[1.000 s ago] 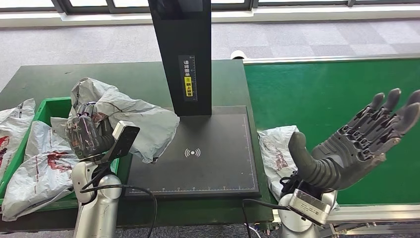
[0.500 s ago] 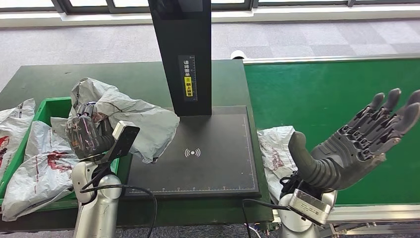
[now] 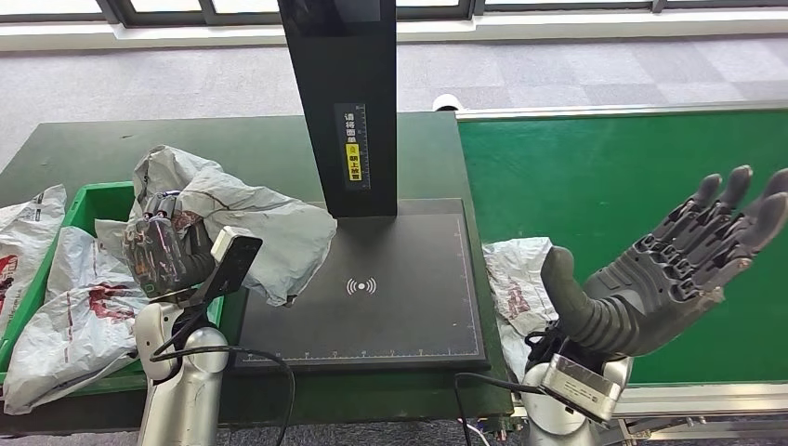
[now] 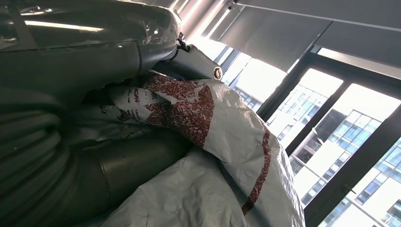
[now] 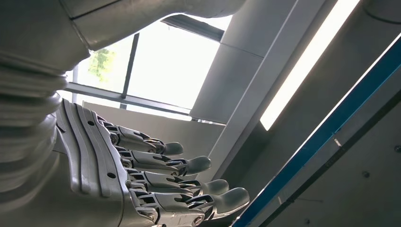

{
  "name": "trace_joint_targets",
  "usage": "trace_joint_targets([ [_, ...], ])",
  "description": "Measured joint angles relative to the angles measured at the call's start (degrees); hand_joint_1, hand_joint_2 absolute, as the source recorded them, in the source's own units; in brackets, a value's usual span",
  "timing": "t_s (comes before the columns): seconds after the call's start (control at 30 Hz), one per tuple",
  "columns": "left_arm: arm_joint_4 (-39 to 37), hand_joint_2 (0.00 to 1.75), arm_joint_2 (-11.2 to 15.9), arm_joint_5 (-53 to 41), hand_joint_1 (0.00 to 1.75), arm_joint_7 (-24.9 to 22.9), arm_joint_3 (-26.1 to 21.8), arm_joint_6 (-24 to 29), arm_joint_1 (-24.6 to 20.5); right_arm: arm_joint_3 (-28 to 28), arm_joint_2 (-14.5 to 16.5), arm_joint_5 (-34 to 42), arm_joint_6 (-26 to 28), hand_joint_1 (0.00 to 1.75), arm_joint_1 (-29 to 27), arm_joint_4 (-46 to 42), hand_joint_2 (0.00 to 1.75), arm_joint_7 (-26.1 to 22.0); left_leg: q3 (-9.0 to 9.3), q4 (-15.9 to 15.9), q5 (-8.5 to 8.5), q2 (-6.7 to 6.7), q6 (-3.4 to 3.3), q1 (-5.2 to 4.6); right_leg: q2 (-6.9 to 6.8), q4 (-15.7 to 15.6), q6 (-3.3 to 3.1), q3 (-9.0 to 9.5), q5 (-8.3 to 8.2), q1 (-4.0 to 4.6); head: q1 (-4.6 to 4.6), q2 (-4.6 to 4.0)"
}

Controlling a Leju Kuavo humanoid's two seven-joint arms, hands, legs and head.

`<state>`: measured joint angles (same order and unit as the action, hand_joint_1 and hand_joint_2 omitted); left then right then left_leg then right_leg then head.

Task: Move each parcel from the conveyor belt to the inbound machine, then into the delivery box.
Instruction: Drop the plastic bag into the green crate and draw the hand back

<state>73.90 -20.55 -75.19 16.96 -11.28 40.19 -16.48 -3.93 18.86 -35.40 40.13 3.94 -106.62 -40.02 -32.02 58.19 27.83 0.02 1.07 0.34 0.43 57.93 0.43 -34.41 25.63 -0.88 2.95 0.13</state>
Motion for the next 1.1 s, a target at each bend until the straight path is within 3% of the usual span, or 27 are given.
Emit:
trace_joint_targets([
  [0.33,1.13,1.75,0.17,1.40,1.75,-1.64,-0.95,-0.03,0.02,0.34,0.00,0.02,-0.01,0.00,-0.12,-0.28,1.75,0.00,-0.05,0.00,0.00,0.03,0.00,0.03,0.01,0.01,-0.01,-0.03,-0.01,0.02,0.01,0.00],
  [0.4,3.19,1.75,0.63,5.60,1.75,-0.70,-5.16,-0.04,-0.86,1.07,0.00,0.12,-0.01,0.00,-0.80,-1.14,1.75,0.01,-0.10,-0.01,0.01,0.12,0.02,0.07,0.08,0.01,-0.04,-0.10,-0.03,0.05,0.02,0.00],
  [0.57,0.72,1.75,1.96,13.48,1.75,19.25,-25.70,0.01,-7.19,2.14,-0.02,0.37,0.03,0.00,-2.59,-3.76,1.75,0.00,0.01,-0.01,0.03,0.25,0.19,0.11,0.26,0.02,-0.14,-0.14,-0.01,0.19,-0.08,0.00],
  [0.67,-0.59,1.75,1.77,12.76,1.75,22.45,-32.90,-0.01,-9.05,2.30,-0.02,0.36,0.02,0.00,-2.75,-4.33,1.75,0.00,-0.01,-0.01,-0.01,0.06,0.21,0.15,0.07,0.02,-0.20,-0.08,0.04,0.29,-0.08,0.00],
  [0.83,-1.76,1.75,1.20,12.15,1.75,22.86,-38.81,-0.04,-10.40,2.32,-0.02,0.34,0.02,0.00,-2.81,-4.74,1.75,0.00,-0.03,0.01,-0.01,0.07,0.21,0.14,0.08,0.02,-0.20,-0.07,0.03,0.25,-0.08,0.00],
  [1.1,-2.86,1.75,0.82,11.65,1.75,23.00,-41.51,-0.04,-11.54,2.32,-0.02,0.23,0.02,0.00,-2.81,-4.76,1.75,0.00,-0.03,0.01,0.00,0.07,0.21,0.13,0.08,0.01,-0.20,-0.07,0.03,0.25,-0.08,0.00],
])
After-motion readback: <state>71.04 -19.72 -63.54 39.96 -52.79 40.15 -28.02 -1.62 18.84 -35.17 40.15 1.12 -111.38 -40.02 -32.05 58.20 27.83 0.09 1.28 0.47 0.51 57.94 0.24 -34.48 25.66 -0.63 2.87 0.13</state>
